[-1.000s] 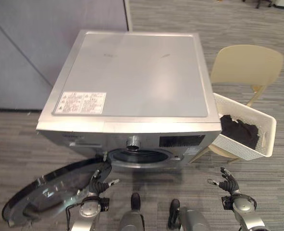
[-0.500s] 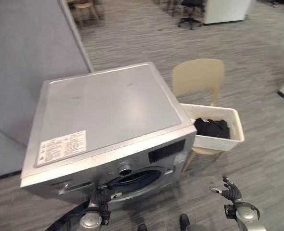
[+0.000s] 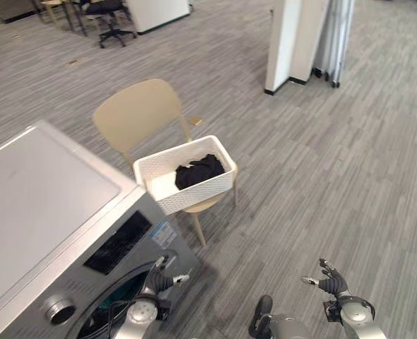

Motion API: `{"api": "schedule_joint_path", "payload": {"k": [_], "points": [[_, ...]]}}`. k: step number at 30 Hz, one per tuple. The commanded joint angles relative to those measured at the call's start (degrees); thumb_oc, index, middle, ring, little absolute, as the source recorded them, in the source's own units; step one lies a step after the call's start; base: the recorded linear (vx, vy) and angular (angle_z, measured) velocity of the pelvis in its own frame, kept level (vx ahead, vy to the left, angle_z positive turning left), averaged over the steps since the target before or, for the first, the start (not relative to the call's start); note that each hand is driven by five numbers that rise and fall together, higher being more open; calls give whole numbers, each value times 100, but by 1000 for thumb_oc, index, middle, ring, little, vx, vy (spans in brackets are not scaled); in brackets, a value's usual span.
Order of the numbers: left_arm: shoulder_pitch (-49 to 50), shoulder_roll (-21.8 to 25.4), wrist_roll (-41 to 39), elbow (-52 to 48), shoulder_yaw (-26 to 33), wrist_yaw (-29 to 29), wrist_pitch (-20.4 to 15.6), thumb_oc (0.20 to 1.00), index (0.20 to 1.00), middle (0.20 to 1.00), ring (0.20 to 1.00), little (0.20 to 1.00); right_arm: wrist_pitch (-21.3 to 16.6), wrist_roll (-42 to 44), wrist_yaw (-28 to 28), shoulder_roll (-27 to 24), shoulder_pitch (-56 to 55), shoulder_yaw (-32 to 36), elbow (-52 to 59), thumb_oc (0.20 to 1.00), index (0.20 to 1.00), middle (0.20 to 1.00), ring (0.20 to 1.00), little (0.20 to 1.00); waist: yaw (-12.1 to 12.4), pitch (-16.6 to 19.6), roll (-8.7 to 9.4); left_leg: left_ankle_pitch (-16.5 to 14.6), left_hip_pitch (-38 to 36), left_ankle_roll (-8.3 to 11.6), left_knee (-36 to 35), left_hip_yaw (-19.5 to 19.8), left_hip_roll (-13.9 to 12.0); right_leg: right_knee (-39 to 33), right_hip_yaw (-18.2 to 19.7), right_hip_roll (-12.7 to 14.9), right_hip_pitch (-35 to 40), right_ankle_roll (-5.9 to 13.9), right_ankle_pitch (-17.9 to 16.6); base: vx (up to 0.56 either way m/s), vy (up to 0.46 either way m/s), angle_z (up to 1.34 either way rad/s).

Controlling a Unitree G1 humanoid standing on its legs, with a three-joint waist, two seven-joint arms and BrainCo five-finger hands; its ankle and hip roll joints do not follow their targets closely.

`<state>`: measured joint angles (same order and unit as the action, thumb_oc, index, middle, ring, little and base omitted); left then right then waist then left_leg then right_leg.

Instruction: Grab the laundry basket,head to the washer,open it,put in the laundry and shut it.

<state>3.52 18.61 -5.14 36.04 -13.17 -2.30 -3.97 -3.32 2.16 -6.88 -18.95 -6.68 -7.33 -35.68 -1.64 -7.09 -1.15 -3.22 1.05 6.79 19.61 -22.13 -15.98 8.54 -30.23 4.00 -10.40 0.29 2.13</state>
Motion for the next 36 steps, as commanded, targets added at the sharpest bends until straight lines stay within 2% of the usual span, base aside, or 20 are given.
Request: {"api": "schedule_joint_path", "payload": {"k": [1, 2, 3, 6, 7, 10, 11, 12, 13, 16, 18, 19, 21, 22, 23, 26, 27, 28, 33, 36], "points": [[-19, -13, 73, -413, -40, -63, -306, 1000, 1000, 1000, 1000, 1000, -184, -88, -107, -201, 138, 13, 484, 1000, 1000, 1000, 1000, 1000, 148, -348, 125, -83, 310, -226, 362, 779, 726, -914, 581, 240, 880, 408, -17, 99, -70, -37], [0, -32, 51, -419, -49, -69, -313, 1000, 1000, 1000, 1000, 1000, -194, -82, -84, -207, 128, 18, 488, 1000, 1000, 1000, 1000, 1000, 182, -370, 161, -192, 443, -253, 316, 906, 857, -953, 630, 234, 927, 434, -12, 238, -103, -58], [37, -48, 22, -462, -44, -72, -306, 1000, 1000, 1000, 1000, 1000, -198, -91, -63, -227, 143, -11, 424, 1000, 1000, 1000, 1000, 1000, 283, -414, 230, -473, 679, -353, 7, 1012, 1138, -1052, 750, 219, 1023, 507, 4, 165, -43, -56], [100, -32, 47, -511, -15, -58, -309, 1000, 1000, 1000, 1000, 1000, -199, -105, -59, -252, 204, -61, 323, 1000, 1000, 1000, 1000, 1000, 428, -455, 241, 52, 974, -402, -741, 1056, 1443, -1135, 902, 124, 1121, 529, -37, 153, 3, -68], [100, -31, 47, -511, -15, -58, -309, 1000, 1000, 1000, 1000, 1000, -199, -105, -59, -252, 205, -61, 323, 1000, 1000, 1000, 1000, 1000, 428, -456, 242, 53, 972, -402, -743, 1055, 1443, -1135, 903, 125, 1122, 529, -37, 159, 10, -61], [126, -12, 69, -517, -39, -47, -308, 1000, 1000, 1000, 1000, 1000, -206, -107, -90, -259, 247, -110, 239, 1000, 1000, 1000, 1000, 1000, 537, -496, 156, 598, 1230, -216, -1401, 919, 1463, -1192, 1051, -123, 1394, 557, 173, 295, 14, -28], [125, -14, 70, -515, -40, -47, -309, 1000, 1000, 1000, 1000, 1000, -206, -108, -92, -260, 247, -110, 238, 1000, 1000, 1000, 1000, 1000, 548, -508, 163, 601, 1200, -209, -1421, 905, 1468, -1188, 1065, -116, 1408, 557, 186, 258, 85, 29], [126, -35, 71, -523, -27, -29, -277, 1000, 1000, 1000, 1000, 1000, -182, -116, -115, -241, 247, -98, 246, 1000, 1000, 1000, 1000, 1000, 544, -516, 132, 689, 1208, -216, -1646, 472, 1365, -1198, 1067, -180, 1564, 574, 322, 262, 98, 33], [117, -41, 67, -519, -30, -31, -268, 1000, 1000, 1000, 1000, 1000, -174, -113, -121, -228, 256, -109, 235, 1000, 1000, 1000, 1000, 1000, 552, -520, 125, 784, 1278, -222, -1655, 313, 1308, -1200, 1039, -225, 1622, 574, 364, 269, 100, 39], [179, -36, 63, -520, 19, -44, -255, 1000, 1000, 1000, 1000, 1000, -171, -178, -80, -207, 252, -146, 274, 1000, 1000, 1000, 1000, 1000, 577, -446, 153, 754, 1137, -331, -1797, 212, 1284, -1154, 1107, -275, 1739, 593, 476, 234, 83, -7], [226, 36, 25, -535, 22, -52, -244, 1000, 1000, 1000, 1000, 1000, -152, -230, -41, -104, 272, -238, 208, 1000, 1000, 1000, 1000, 1000, 644, -404, 328, 670, 1146, -423, -1564, 213, 1296, -995, 1122, -184, 1888, 631, 603, 335, 121, -18], [227, 43, 24, -536, 23, -51, -243, 1000, 1000, 1000, 1000, 1000, -153, -231, -42, -98, 274, -239, 206, 1000, 1000, 1000, 1000, 1000, 646, -403, 336, 659, 1152, -424, -1548, 211, 1295, -989, 1124, -180, 1885, 632, 609, 267, 106, -16], [317, 184, -17, -626, 113, -31, -224, 1000, 1000, 1000, 1000, 1000, -161, -287, 24, -18, 316, -294, 195, 1000, 1000, 1000, 1000, 1000, 782, -326, 511, 417, 1067, -570, -1439, 162, 1319, -545, 1066, 36, 1848, 750, 683, 253, 122, -27], [318, 185, -17, -626, 113, -31, -224, 1000, 1000, 1000, 1000, 1000, -161, -287, 24, -18, 316, -295, 195, 1000, 1000, 1000, 1000, 1000, 782, -326, 512, 416, 1068, -570, -1439, 161, 1319, -543, 1066, 36, 1846, 750, 684, 283, 173, -23], [328, 257, -12, -613, 173, -34, -220, 1000, 1000, 1000, 1000, 1000, -144, -335, 76, 4, 364, -304, 188, 1000, 1000, 1000, 1000, 1000, 845, -324, 555, 242, 988, -679, -1375, 174, 1362, 2, 979, 221, 1753, 878, 663, 194, 148, -3], [282, 352, 32, -603, 197, -54, -208, 1000, 1000, 1000, 1000, 1000, -177, -351, 88, 25, 374, -291, 251, 1000, 1000, 1000, 1000, 1000, 824, -355, 577, 71, 845, -800, -1327, 296, 1496, 659, 1031, 391, 1460, 1024, 446, 167, 139, 25], [248, 384, 33, -601, 243, -105, -215, 1000, 1000, 1000, 1000, 1000, -176, -357, 70, 59, 386, -272, 313, 1000, 1000, 1000, 1000, 1000, 779, -380, 491, 100, 726, -916, -1378, 398, 1520, 1078, 1063, 382, 1094, 954, 246, 90, 66, 46], [226, 391, 29, -586, 269, -136, -225, 1000, 1000, 1000, 1000, 1000, -179, -357, 62, 62, 397, -272, 366, 1000, 1000, 1000, 1000, 1000, 727, -387, 441, 74, 626, -928, -1445, 536, 1546, 1143, 1110, 360, 894, 899, 262, 137, 71, 77], [171, 384, -27, -545, 319, -217, -252, 1000, 1000, 1000, 1000, 1000, -199, -332, 12, 5, 475, -285, 472, 1000, 1000, 1000, 1000, 1000, 597, -507, 325, 14, 359, -942, -1567, 1119, 1664, 699, 1451, 110, 252, 716, 290, 111, -14, 90], [120, 287, -28, -430, 339, -235, -266, 1000, 1000, 1000, 1000, 1000, -174, -261, -35, -55, 505, -213, 544, 1000, 1000, 1000, 1000, 1000, 451, -617, 319, -109, 165, -934, -1570, 1718, 1917, -288, 2017, 4, -186, 816, -272, 221, -71, 112]]}}
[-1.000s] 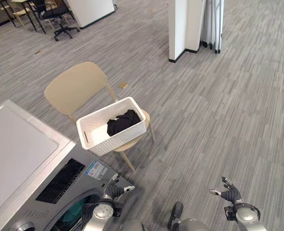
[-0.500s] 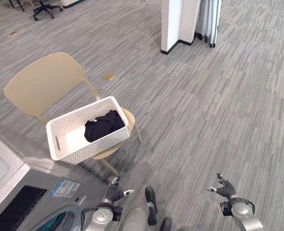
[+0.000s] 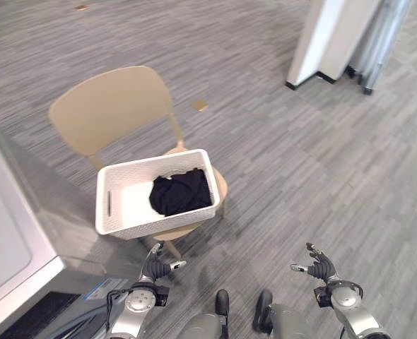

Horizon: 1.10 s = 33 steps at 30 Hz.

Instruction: Grab the laundry basket,head to the washer,open it,put in the laundry and shut it.

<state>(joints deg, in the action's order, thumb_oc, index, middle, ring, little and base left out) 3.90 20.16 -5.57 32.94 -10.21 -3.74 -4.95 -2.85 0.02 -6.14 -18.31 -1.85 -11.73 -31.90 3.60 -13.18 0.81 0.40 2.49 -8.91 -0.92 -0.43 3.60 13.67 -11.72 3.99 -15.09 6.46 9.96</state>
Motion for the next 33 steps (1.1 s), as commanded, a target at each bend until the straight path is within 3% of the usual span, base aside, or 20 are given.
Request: {"api": "schedule_joint_path", "payload": {"k": [1, 5, 10, 12, 14, 15, 16, 19, 21, 27, 29, 30, 33], "points": [[77, 116, 21, -115, 53, -87, -168, 1000, 1000, 1000, 1000, 1000, -213, -52, -115, -119, 19, 252, 193, 1000, 1000, 1000, 1000, 1000, -94, -27, 109, -488, -31, 650, 466, -316, -7, -907, 193, 25, 204, 229, -1158, 175, -63, 109], [47, 80, 103, -70, 2, -44, -200, 1000, 1000, 1000, 1000, 1000, -285, -70, -80, -169, -68, 319, 322, 1000, 1000, 1000, 1000, 1000, -175, -39, 115, -645, -239, 736, 522, 245, 165, -1075, 203, 91, 333, 226, -1324, 174, -100, 110], [73, -26, 97, 8, 2, 19, -153, 1000, 1000, 1000, 1000, 1000, -368, -84, -57, -306, -79, 329, 435, 1000, 1000, 1000, 1000, 1000, -216, 51, 116, -914, -24, 905, 1214, 227, 100, -1192, -80, 193, 619, 121, -1326, 139, -156, 131], [80, -35, 73, -20, 23, 18, -129, 1000, 1000, 1000, 1000, 1000, -371, -72, -58, -363, -62, 328, 511, 1000, 1000, 1000, 1000, 1000, -219, 1, 126, -915, 202, 984, 1595, 18, -15, -1219, -204, 238, 737, 85, -1287, 17, -74, 98], [37, -22, 61, 1, 55, -3, -84, 1000, 1000, 1000, 1000, 1000, -312, -47, -137, -468, -18, 359, 546, 1000, 1000, 1000, 1000, 1000, -225, -105, 153, -835, 749, 963, 1885, -998, -613, -1353, -639, 324, 1092, -25, -1038, 68, -83, 96], [62, -6, 97, 67, 101, -27, -73, 1000, 1000, 1000, 1000, 1000, -293, -68, -150, -488, -1, 343, 552, 1000, 1000, 1000, 1000, 1000, -178, -85, 164, -576, 851, 982, 1446, -1042, -699, -1398, -709, 276, 1146, -18, -995, 94, -19, 95], [63, -6, 97, 67, 101, -27, -73, 1000, 1000, 1000, 1000, 1000, -293, -68, -150, -487, -1, 342, 552, 1000, 1000, 1000, 1000, 1000, -182, -83, 168, -566, 846, 982, 1431, -1040, -693, -1399, -712, 280, 1146, -18, -994, 140, 19, 71], [103, 25, 163, 167, 172, -64, -48, 1000, 1000, 1000, 1000, 1000, -266, -125, -194, -513, -13, 306, 522, 1000, 1000, 1000, 1000, 1000, -54, -138, 213, 106, 1252, 1169, 996, -1147, -905, -1362, -819, 164, 1366, -114, -701, 184, 55, 20], [146, 49, 194, 169, 238, -73, -38, 1000, 1000, 1000, 1000, 1000, -242, -193, -194, -537, -42, 299, 553, 1000, 1000, 1000, 1000, 1000, -1, -140, 232, 100, 1289, 1257, 1017, -1278, -981, -1321, -827, 153, 1561, -104, -508, 279, 115, 15], [339, 114, 288, 170, 365, -40, -35, 1000, 1000, 1000, 1000, 1000, -254, -590, -117, -608, -28, 249, 853, 1000, 1000, 1000, 1000, 1000, 122, 40, 304, -76, 1023, 1123, 942, -1292, -886, -1011, -923, 358, 1771, 21, -345, 228, 165, -8], [402, 153, 270, 188, 441, -42, -30, 1000, 1000, 1000, 1000, 1000, -272, -702, -98, -651, 58, 210, 1057, 1000, 1000, 1000, 1000, 1000, 214, 30, 364, -234, 935, 1012, 1017, -1285, -806, -688, -861, 497, 1725, 74, -324, 197, 216, -7], [410, 241, 236, 201, 519, -87, -36, 1000, 1000, 1000, 1000, 1000, -302, -712, -88, -670, 236, 154, 1250, 1000, 1000, 1000, 1000, 1000, 298, -44, 383, -377, 854, 882, 1080, -1312, -756, -108, -825, 685, 1485, 170, -356, 87, 169, -7], [377, 310, 192, 213, 531, -110, -39, 1000, 1000, 1000, 1000, 1000, -335, -739, -78, -676, 392, 79, 1434, 1000, 1000, 1000, 1000, 1000, 322, -136, 375, -424, 786, 799, 1072, -1271, -721, 423, -738, 746, 1159, 220, -435, 31, 109, -6]]}}
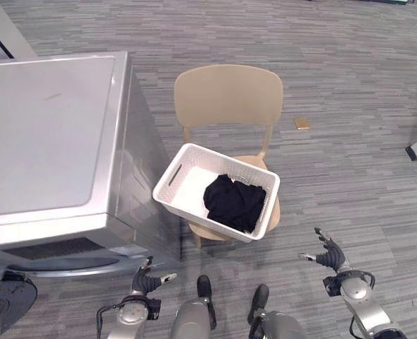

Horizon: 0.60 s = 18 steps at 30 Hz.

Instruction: Grab the laundry basket,head to the washer,open it,put in the laundry and shut it.

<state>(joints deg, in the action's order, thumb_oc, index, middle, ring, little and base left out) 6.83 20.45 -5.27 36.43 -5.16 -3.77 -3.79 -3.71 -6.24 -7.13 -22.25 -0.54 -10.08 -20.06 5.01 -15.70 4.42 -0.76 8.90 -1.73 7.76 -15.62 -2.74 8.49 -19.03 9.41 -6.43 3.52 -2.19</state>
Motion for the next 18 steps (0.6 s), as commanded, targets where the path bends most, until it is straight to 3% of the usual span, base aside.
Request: {"api": "schedule_joint_path", "payload": {"k": [1, 8, 11, 12, 14, 15, 18], "points": [[33, 303, 145, -89, 30, -122, -181, 1000, 1000, 1000, 1000, 1000, -280, -168, 11, -344, 368, -128, 354, 1000, 1000, 1000, 1000, 1000, 184, 68, -4, -191, 153, 21, 143, 226, -80, 992, 11, 188, 105, 479, 611, -19, 40, 8], [-145, 390, 303, -73, -313, -10, -348, 1000, 1000, 1000, 1000, 1000, -287, -800, 34, -1036, 1302, -722, 387, 1000, 1000, 1000, 1000, 1000, 120, -112, -30, -241, 143, 25, 58, 805, 219, 22, 849, -92, -322, 498, 337, 66, -28, 39], [-180, 388, 347, -21, -390, -3, -410, 1000, 1000, 1000, 1000, 1000, -304, -1070, 17, -1150, 1698, -1059, 87, 1000, 1000, 1000, 1000, 1000, 199, -134, -15, -214, 291, 42, 98, 863, 259, -167, 753, -75, -259, 475, 261, -15, -76, 77], [-228, 398, 327, 97, -466, -22, -453, 1000, 1000, 1000, 1000, 1000, -319, -1510, -44, -1368, 2321, -1641, -310, 1000, 1000, 1000, 1000, 1000, 343, -169, -73, -108, 431, 129, 36, 966, 236, -279, 641, -134, -303, 455, 212, -21, -143, 57], [-240, 404, 314, 96, -473, -37, -465, 1000, 1000, 1000, 1000, 1000, -305, -1641, -55, -1430, 2527, -1799, -427, 1000, 1000, 1000, 1000, 1000, 374, -176, -81, -44, 503, 147, -4, 1022, 233, -324, 588, -141, -335, 440, 191, -23, -117, 18], [-312, 405, 258, 154, -561, -120, -509, 1000, 1000, 1000, 1000, 1000, -304, -2007, -124, -1507, 3100, -2306, -775, 1000, 1000, 1000, 1000, 1000, 533, -254, -112, 88, 646, 226, -98, 1203, 221, -380, 446, -175, -400, 412, 209, -34, -91, 43], [-452, 366, 127, 254, -660, -226, -543, 1000, 1000, 1000, 1000, 1000, -220, -2359, -215, -1454, 3641, -2801, -1245, 1000, 1000, 1000, 1000, 1000, 689, -341, -149, 268, 828, 300, -215, 1406, 214, -406, 272, -210, -503, 376, 240, -28, -125, 28]]}}
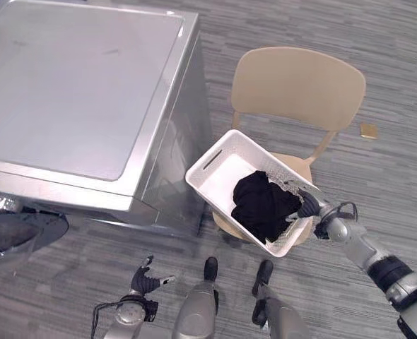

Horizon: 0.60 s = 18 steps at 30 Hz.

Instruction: Grab the laundry basket,head to the washer,open it,put in the laundry and shut it.

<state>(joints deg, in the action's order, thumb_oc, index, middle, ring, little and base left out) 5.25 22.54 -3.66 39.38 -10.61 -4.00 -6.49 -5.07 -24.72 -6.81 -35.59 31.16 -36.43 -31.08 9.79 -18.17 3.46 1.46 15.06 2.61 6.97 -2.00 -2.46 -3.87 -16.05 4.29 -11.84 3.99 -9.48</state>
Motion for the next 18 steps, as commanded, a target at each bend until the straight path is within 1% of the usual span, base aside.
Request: {"api": "schedule_joint_path", "payload": {"k": [1, 4, 8, 9, 10, 11, 13, 14, 15, 18], "points": [[-296, 155, -34, -39, -111, -204, -274, 1000, 1000, 1000, 1000, 1000, -87, -510, -253, -114, 482, -174, -155, 1000, 1000, 1000, 1000, 1000, 201, -94, -54, 49, 216, -133, -138, 49, 186, 832, -32, 302, 35, 329, 970, -12, -54, 40], [-437, 138, -172, -40, -217, -309, -300, 1000, 1000, 1000, 1000, 1000, 35, -776, -377, 7, 843, -506, -722, 1000, 1000, 1000, 1000, 1000, 347, -201, -102, 199, 371, -84, -234, 246, 200, 841, -206, 281, -78, 303, 998, -21, -64, 36], [-599, 127, -385, -85, -346, -430, -365, 1000, 1000, 1000, 1000, 1000, 204, -933, -569, 137, 1227, -767, -1404, 1000, 1000, 1000, 1000, 1000, 508, -360, -187, 398, 580, -20, -389, 462, 217, 849, -426, 268, -249, 275, 1024, -25, -64, 41], [-850, 126, -578, -83, -509, -504, -402, 1000, 1000, 1000, 1000, 1000, 408, -1157, -546, 383, 1604, -1169, -2204, 1000, 1000, 1000, 1000, 1000, 661, -522, -301, 523, 811, 43, -464, 633, 257, 912, -601, 265, -461, 240, 1083, -39, -92, 49], [-948, 123, -641, -70, -562, -503, -404, 1000, 1000, 1000, 1000, 1000, 470, -1179, -511, 516, 1676, -1252, -2437, 1000, 1000, 1000, 1000, 1000, 684, -562, -321, 543, 876, 61, -450, 660, 264, 942, -634, 269, -510, 228, 1100, 47, -117, 45], [-943, 119, -643, -65, -558, -504, -402, 1000, 1000, 1000, 1000, 1000, 467, -1180, -510, 520, 1675, -1261, -2438, 1000, 1000, 1000, 1000, 1000, 676, -533, -301, 412, 804, 96, -477, 685, 247, 949, -566, 246, -463, 263, 1227, 60, -70, 44], [-1185, 89, -784, -43, -676, -557, -387, 1000, 1000, 1000, 1000, 1000, 650, -1037, -440, 829, 1822, -1218, -3118, 1000, 1000, 1000, 1000, 1000, 750, -629, -364, 459, 922, 127, -478, 730, 257, 1019, -645, 253, -586, 240, 1250, 4, -50, 38], [-1190, 91, -786, -40, -675, -557, -388, 1000, 1000, 1000, 1000, 1000, 646, -1035, -446, 837, 1830, -1219, -3132, 1000, 1000, 1000, 1000, 1000, 748, -629, -361, 461, 926, 127, -477, 732, 257, 1021, -647, 253, -589, 239, 1251, -49, -30, 14], [-1329, 61, -829, -83, -737, -571, -374, 1000, 1000, 1000, 1000, 1000, 690, -827, -441, 1008, 1862, -1130, -3281, 200, 200, 200, 200, 200, 775, -663, -371, 504, 972, 140, -493, 732, 260, 1020, -653, 242, -627, 237, 1242, -25, -20, 4], [-1355, 31, -823, -159, -740, -591, -381, 1000, 1000, 1000, 1000, 1000, 667, -636, -498, 1018, 1759, -985, -3010, 200, 200, 200, 200, 200, 751, -664, -346, 533, 936, 162, -540, 730, 255, 980, -647, 221, -591, 234, 1236, 0, 0, 0]]}}
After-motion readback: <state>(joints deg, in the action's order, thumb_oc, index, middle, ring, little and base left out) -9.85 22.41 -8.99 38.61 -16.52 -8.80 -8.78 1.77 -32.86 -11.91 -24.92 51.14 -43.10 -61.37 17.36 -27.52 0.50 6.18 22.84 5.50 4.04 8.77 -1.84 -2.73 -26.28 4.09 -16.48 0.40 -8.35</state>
